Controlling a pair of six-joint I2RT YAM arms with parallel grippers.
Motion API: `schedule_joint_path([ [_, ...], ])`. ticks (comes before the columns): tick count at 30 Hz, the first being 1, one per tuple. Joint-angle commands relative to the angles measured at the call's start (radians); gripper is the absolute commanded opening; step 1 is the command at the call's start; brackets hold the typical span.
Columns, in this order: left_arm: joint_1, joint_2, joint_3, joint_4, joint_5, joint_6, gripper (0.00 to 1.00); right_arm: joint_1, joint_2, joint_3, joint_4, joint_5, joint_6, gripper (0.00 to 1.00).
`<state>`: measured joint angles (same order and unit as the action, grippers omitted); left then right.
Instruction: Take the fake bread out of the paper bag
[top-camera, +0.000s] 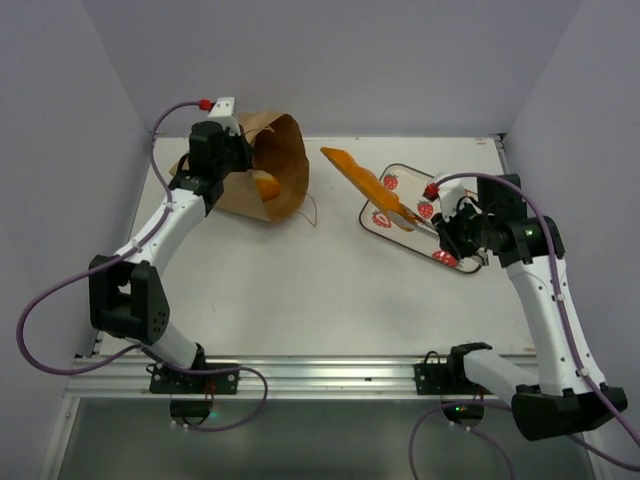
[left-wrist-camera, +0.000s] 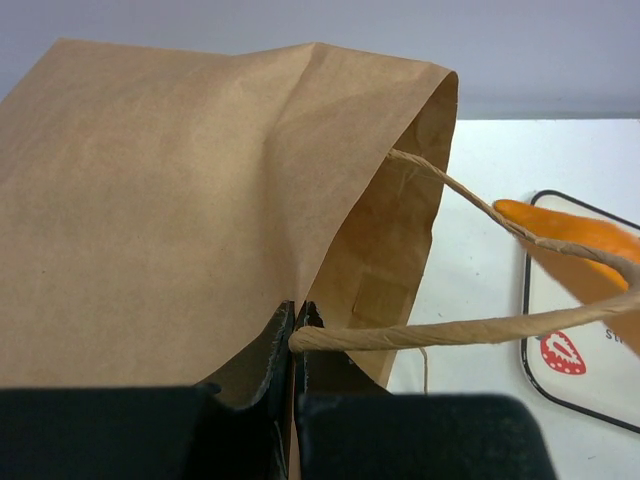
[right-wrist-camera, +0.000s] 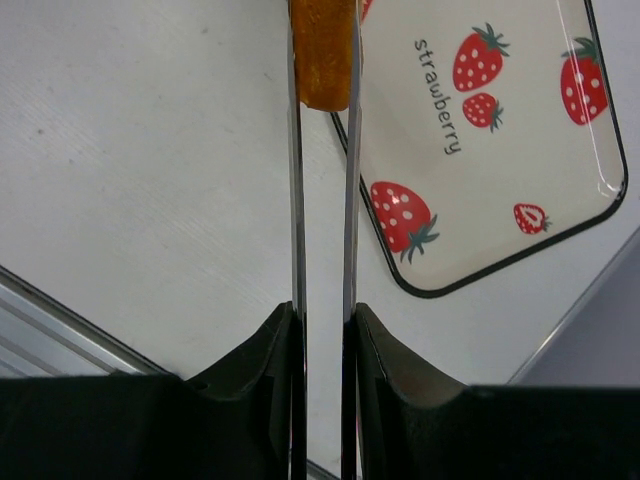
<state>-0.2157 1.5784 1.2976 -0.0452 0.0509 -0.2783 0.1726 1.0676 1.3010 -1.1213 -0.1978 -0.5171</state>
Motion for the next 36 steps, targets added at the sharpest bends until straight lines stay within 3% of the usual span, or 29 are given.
schedule_joint_path([
  [1,0.021,-0.035,-0.006,0.111,0.024,0.001,0.00,-0.096,-0.035,-0.023,0.006,0.001,-0.050,0.00],
  [14,0.027,-0.216,-0.190,0.113,0.112,0.045,0.00,-0.485,0.097,-0.089,0.031,-0.089,-0.264,0.00],
  [26,0.027,-0.366,-0.351,0.117,0.148,0.083,0.00,-0.656,0.238,-0.146,0.123,-0.153,-0.402,0.00],
  [36,0.027,-0.396,-0.437,0.143,0.153,0.106,0.00,-0.676,0.328,-0.158,0.156,-0.195,-0.383,0.36],
])
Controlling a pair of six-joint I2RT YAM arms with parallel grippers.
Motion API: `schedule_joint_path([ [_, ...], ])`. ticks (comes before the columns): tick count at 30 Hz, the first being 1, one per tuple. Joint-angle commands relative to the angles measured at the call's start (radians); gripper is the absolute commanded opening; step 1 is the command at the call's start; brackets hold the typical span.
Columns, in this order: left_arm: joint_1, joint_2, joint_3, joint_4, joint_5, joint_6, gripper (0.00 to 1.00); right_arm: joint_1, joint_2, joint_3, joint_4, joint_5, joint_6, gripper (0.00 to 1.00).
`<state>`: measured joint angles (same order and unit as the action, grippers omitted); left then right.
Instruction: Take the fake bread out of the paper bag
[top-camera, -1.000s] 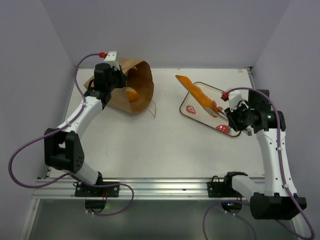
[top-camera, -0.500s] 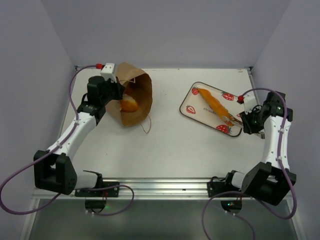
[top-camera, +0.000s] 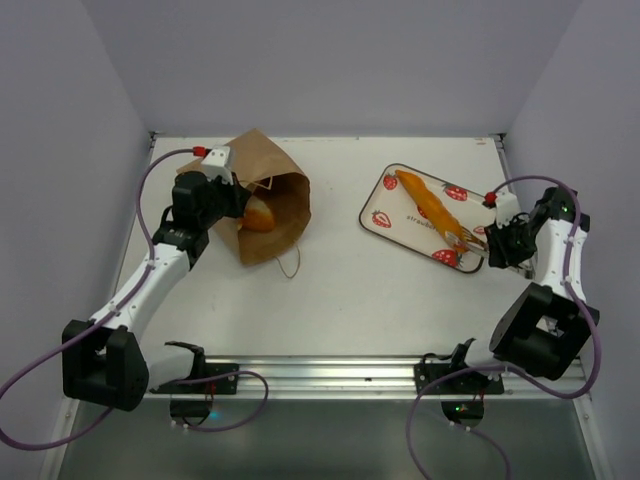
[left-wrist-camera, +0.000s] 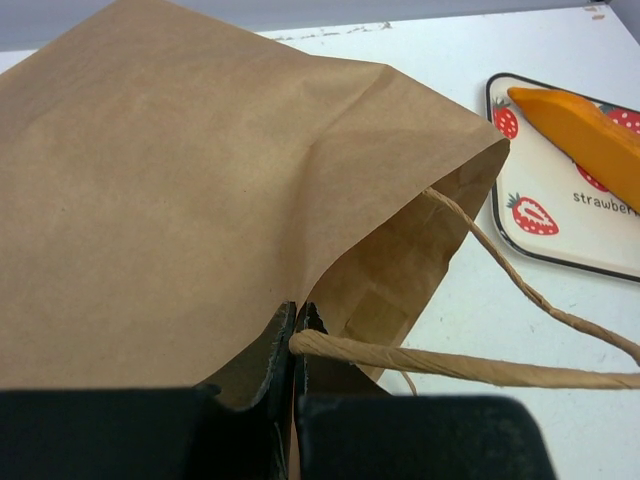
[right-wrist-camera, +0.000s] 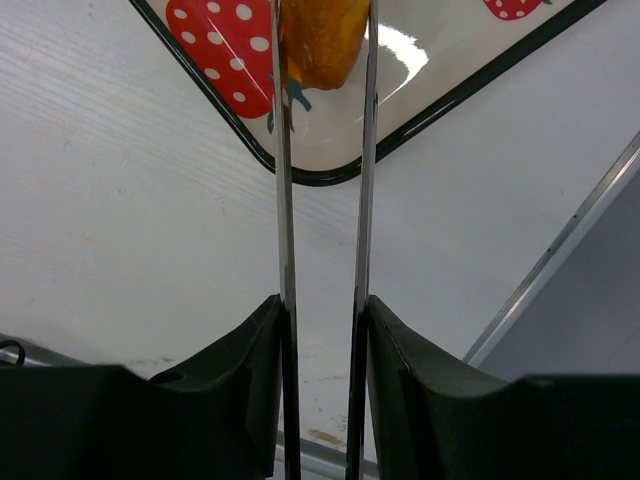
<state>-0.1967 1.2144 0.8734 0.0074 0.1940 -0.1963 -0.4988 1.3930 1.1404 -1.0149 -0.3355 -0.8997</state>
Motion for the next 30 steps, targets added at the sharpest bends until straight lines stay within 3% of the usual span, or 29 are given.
schedule_joint_path([
  [1,0.008,-0.033,-0.017,0.092,0.010,0.026,0.00,-0.004,0.001,0.004,0.050,-0.065,0.008,0.38],
  [7,0.008,-0.036,-0.022,0.094,0.018,0.031,0.00,-0.006,-0.020,0.022,0.047,-0.088,0.044,0.45],
  [30,0.006,-0.032,-0.016,0.095,0.082,0.031,0.00,-0.004,-0.052,0.197,-0.066,-0.252,0.068,0.49],
])
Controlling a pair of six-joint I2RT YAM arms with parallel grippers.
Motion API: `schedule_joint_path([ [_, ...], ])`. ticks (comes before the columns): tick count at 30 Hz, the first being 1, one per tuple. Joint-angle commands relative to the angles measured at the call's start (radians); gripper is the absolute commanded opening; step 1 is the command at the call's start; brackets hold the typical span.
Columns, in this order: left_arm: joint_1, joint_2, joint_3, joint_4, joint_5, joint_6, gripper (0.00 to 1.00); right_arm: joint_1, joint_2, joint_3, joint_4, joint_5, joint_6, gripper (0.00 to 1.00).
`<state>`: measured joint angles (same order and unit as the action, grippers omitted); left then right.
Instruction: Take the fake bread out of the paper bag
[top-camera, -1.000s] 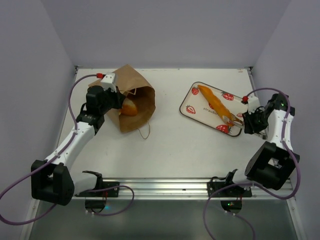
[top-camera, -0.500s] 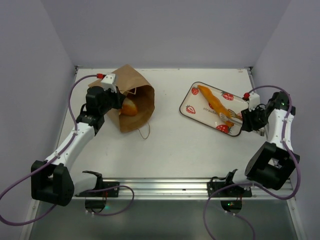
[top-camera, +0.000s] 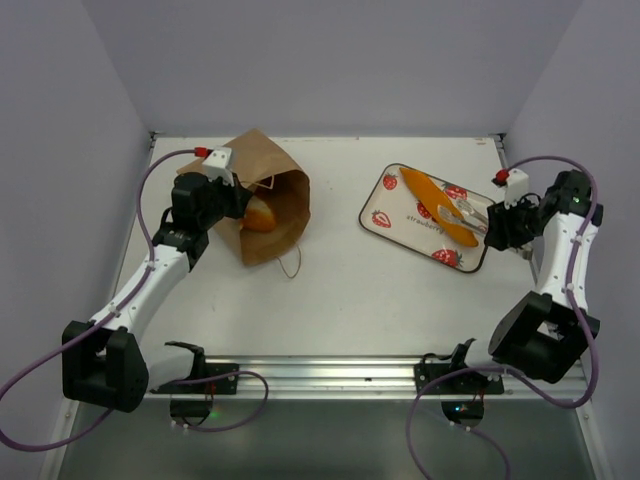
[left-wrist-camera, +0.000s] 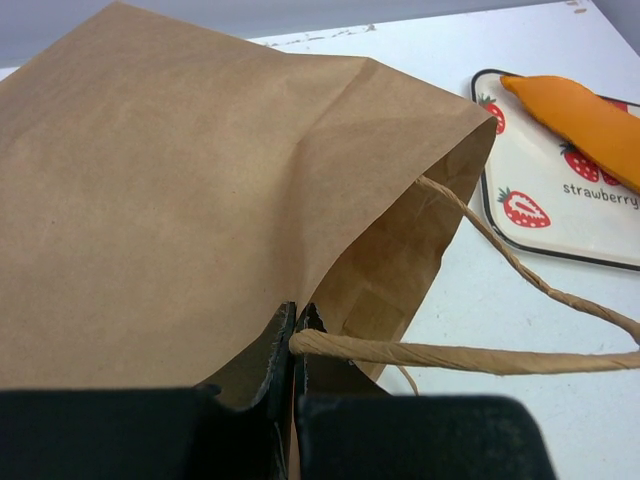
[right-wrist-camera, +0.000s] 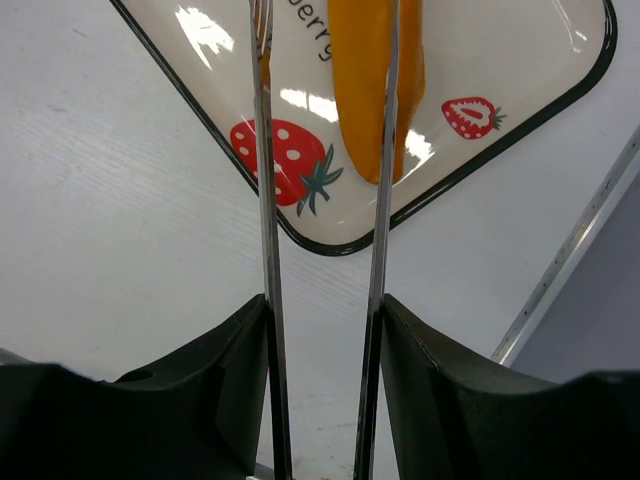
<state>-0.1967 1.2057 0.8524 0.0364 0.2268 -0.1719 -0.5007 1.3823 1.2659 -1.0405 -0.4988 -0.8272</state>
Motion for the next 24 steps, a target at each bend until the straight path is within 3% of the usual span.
schedule_joint_path([
  [1,0.006,-0.020,0.008,0.065,0.061,0.006,0.00,-0.001,-0.045,0.081,-0.050,-0.102,-0.009,0.48],
  [9,0.005,-0.009,0.033,0.063,0.131,-0.035,0.00,0.060,-0.055,0.136,-0.122,-0.172,-0.029,0.48],
  [24,-0.006,0.028,0.066,0.065,0.240,-0.139,0.00,0.569,-0.063,0.102,0.014,-0.069,0.112,0.46],
])
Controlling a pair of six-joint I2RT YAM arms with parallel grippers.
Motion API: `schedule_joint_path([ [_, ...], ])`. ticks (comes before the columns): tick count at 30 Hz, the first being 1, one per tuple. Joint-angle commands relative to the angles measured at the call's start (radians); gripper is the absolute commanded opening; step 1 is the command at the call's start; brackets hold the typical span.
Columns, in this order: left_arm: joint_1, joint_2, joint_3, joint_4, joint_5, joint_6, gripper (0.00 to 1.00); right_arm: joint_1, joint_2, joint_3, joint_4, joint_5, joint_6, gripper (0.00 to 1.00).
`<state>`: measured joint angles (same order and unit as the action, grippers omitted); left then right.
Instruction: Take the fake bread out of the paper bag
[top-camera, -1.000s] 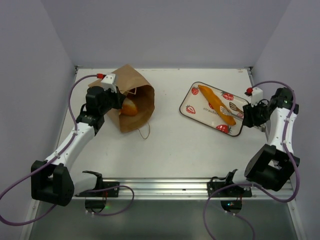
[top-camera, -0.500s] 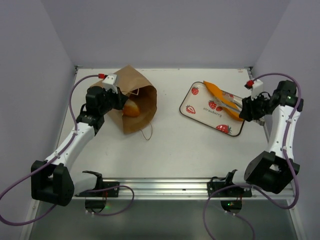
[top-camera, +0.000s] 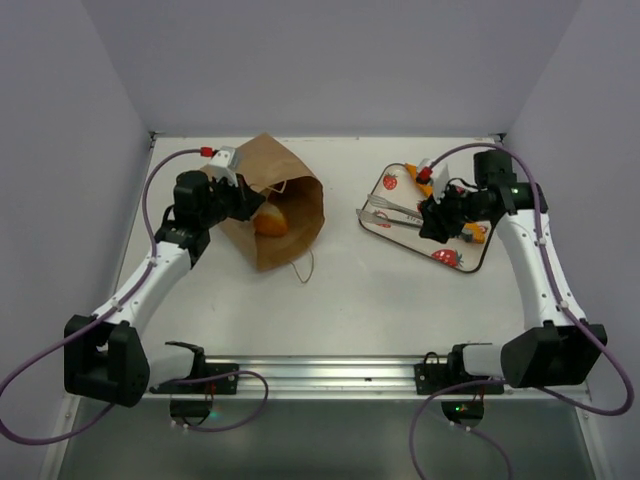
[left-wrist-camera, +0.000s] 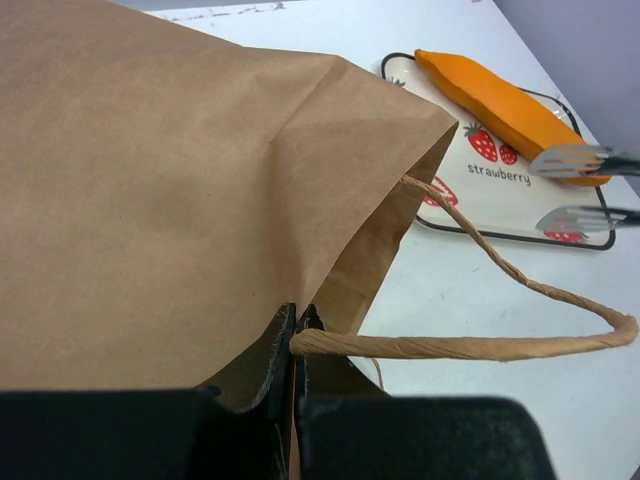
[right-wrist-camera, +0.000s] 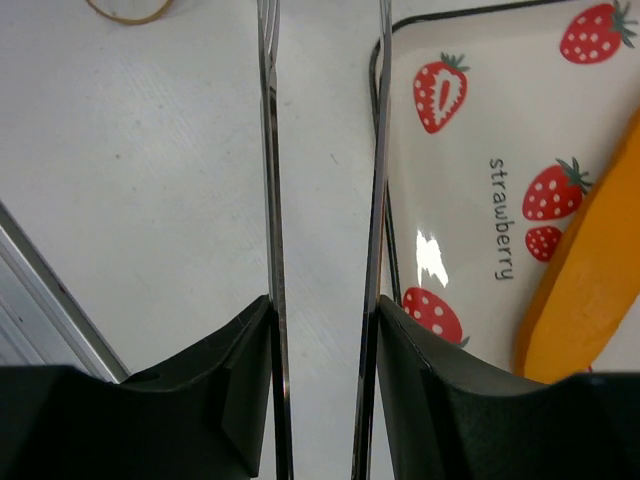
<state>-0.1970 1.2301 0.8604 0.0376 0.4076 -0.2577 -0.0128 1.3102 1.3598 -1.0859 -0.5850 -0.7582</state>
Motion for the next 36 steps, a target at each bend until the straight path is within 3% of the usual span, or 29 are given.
schedule_joint_path([
  [1,-0.013,0.005,0.061,0.064,0.059,-0.064,0.00,0.138,0.015,0.006,0.072,0.028,0.048,0.46],
  [10,-0.074,0.028,0.118,0.064,0.004,-0.147,0.00,0.450,0.095,0.009,0.207,0.164,0.095,0.46],
  [15,-0.117,0.060,0.135,0.091,-0.038,-0.204,0.00,0.595,0.147,-0.013,0.342,0.357,0.144,0.46],
  [20,-0.143,0.086,0.140,0.131,-0.055,-0.248,0.00,0.623,0.179,-0.013,0.417,0.470,0.175,0.46],
  [36,-0.170,0.094,0.146,0.163,-0.053,-0.290,0.00,0.695,0.251,-0.068,0.494,0.579,0.154,0.49],
])
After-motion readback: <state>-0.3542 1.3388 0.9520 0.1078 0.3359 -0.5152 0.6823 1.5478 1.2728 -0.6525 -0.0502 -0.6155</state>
